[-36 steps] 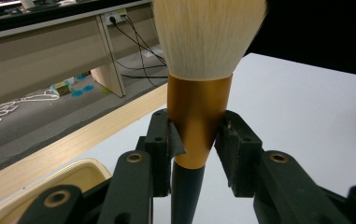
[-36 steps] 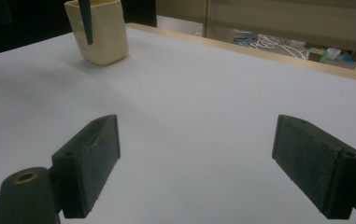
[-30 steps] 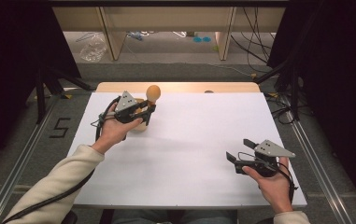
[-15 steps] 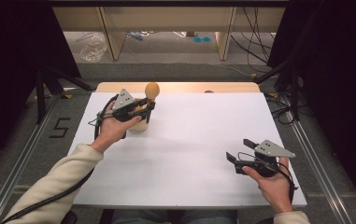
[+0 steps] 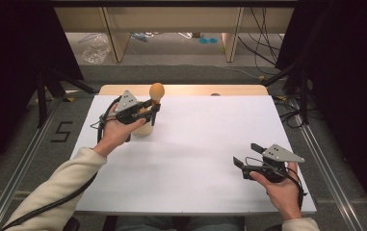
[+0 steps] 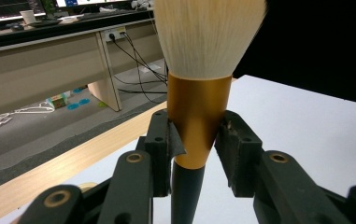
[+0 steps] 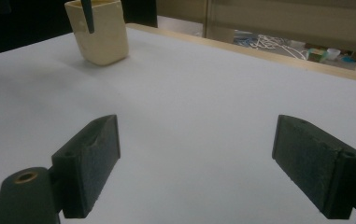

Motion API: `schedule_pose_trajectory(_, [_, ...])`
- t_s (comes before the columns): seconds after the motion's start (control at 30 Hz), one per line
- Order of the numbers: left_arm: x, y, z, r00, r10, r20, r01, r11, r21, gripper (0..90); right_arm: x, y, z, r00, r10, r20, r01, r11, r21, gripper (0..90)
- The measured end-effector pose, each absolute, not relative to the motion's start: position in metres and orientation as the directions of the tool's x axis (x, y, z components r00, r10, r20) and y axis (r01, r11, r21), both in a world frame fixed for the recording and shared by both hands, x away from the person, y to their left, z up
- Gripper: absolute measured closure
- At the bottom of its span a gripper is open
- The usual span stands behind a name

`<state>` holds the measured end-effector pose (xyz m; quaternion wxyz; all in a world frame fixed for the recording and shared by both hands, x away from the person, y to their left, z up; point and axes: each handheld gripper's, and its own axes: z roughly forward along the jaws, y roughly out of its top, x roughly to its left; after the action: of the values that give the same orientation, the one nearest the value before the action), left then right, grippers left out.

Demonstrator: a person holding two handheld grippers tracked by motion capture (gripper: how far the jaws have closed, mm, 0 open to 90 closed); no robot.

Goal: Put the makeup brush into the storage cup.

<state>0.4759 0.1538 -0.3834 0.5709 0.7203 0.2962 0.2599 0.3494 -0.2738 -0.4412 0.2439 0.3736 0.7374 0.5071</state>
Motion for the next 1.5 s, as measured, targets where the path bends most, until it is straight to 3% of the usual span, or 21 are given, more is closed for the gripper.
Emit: schedule_pose_trajectory(1.5, [0.479, 0.159, -0.37, 0.68, 0.733, 0.014, 0.122, -0.132, 0.984, 66.9, 0.35, -0.273, -0.442, -0.609, 0.792, 0.033, 0.301, 0.193, 0.934, 16.1])
